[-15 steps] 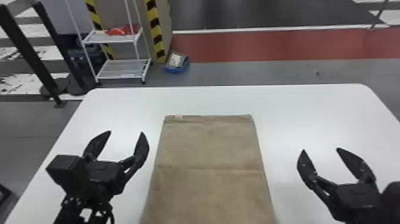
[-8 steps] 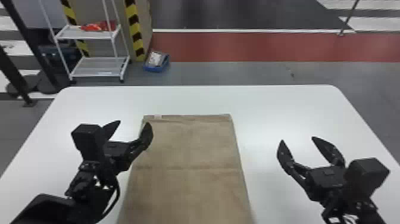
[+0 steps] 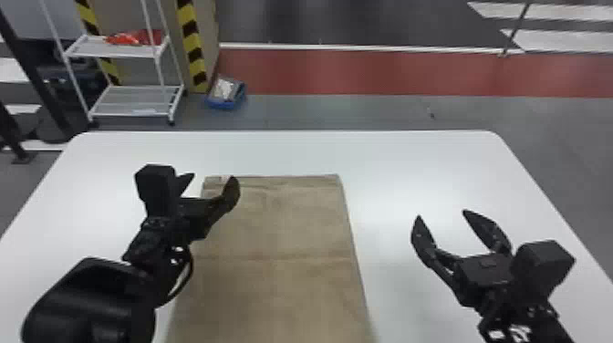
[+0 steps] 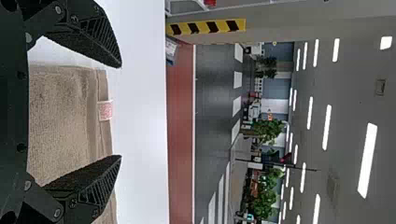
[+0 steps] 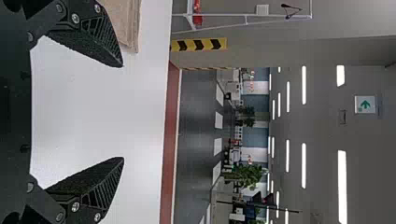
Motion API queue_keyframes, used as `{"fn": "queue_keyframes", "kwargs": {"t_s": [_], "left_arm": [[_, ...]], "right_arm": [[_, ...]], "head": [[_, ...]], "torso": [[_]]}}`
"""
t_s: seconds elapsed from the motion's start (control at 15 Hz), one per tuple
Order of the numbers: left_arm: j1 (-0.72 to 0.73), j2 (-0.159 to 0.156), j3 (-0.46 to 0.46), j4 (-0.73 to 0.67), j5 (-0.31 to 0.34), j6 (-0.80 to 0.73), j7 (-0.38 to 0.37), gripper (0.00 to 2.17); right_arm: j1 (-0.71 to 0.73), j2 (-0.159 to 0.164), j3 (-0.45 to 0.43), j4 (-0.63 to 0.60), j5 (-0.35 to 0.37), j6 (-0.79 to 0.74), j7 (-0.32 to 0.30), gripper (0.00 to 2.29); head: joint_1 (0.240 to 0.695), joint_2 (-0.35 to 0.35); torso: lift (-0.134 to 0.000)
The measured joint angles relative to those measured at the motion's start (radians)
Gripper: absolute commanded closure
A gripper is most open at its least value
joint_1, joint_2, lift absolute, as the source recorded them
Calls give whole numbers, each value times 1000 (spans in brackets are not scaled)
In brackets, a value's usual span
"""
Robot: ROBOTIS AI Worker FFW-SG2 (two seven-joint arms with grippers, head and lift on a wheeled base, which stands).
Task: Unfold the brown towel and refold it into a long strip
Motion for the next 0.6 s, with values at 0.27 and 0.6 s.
{"fn": "queue_keyframes", "kwargs": {"t_s": [0.27, 0.6], "left_arm": [[-113, -24, -14, 150, -1, 7, -14, 218], [-193, -37, -13, 282, -2, 5, -27, 292]], "right_arm": [[11, -12, -1, -10, -2, 3, 0, 191], [21, -17, -1, -24, -5, 2, 0, 191]], "head": [[695, -50], [695, -36]], "torso": [[-123], [-123]]}}
